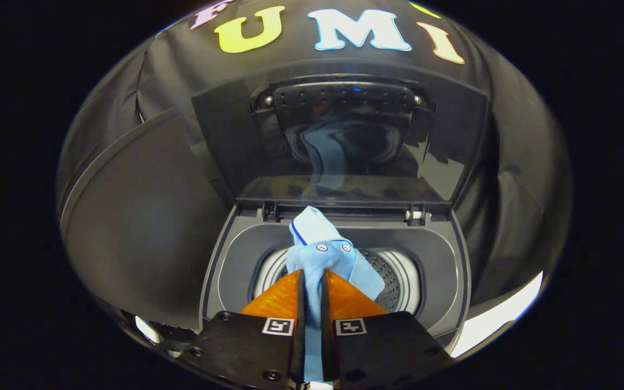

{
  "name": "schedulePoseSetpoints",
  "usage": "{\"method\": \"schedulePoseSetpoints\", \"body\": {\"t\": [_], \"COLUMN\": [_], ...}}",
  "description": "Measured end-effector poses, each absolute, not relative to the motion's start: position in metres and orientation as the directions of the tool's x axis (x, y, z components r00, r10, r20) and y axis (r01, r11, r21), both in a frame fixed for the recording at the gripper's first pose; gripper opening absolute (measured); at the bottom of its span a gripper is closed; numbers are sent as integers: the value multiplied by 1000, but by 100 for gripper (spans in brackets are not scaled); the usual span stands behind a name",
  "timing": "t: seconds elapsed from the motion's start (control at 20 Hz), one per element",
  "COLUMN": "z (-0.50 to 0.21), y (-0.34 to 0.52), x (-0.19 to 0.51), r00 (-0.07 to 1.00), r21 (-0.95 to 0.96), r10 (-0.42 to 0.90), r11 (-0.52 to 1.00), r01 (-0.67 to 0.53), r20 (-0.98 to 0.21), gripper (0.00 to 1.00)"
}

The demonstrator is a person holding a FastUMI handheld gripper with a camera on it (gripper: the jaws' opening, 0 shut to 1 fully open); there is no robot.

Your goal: Put the clothes into the washing machine and then close the washing machine lid.

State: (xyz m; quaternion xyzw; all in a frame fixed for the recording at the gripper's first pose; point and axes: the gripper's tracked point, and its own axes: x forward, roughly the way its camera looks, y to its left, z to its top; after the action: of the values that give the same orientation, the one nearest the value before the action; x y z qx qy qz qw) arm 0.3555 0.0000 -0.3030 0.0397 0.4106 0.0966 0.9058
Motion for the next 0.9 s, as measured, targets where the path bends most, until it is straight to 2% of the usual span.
{"method": "schedulePoseSetpoints", "body": {"t": [0.05,0.15,0.3,0.55,0.9], "z": [-302,-295,-299,-283,-212], "y": [1,-5,-7,-10,-21], "x": [355,349,342,339,352], "r00": [649,668,670,697,825], "r21": [154,130,133,142,119], "r10": [207,180,173,174,173], "r11": [978,984,985,984,984], "r01": [-138,-123,-111,-105,-129], "r20": [-732,-722,-722,-695,-538], "gripper": [18,33,99,98,98]}}
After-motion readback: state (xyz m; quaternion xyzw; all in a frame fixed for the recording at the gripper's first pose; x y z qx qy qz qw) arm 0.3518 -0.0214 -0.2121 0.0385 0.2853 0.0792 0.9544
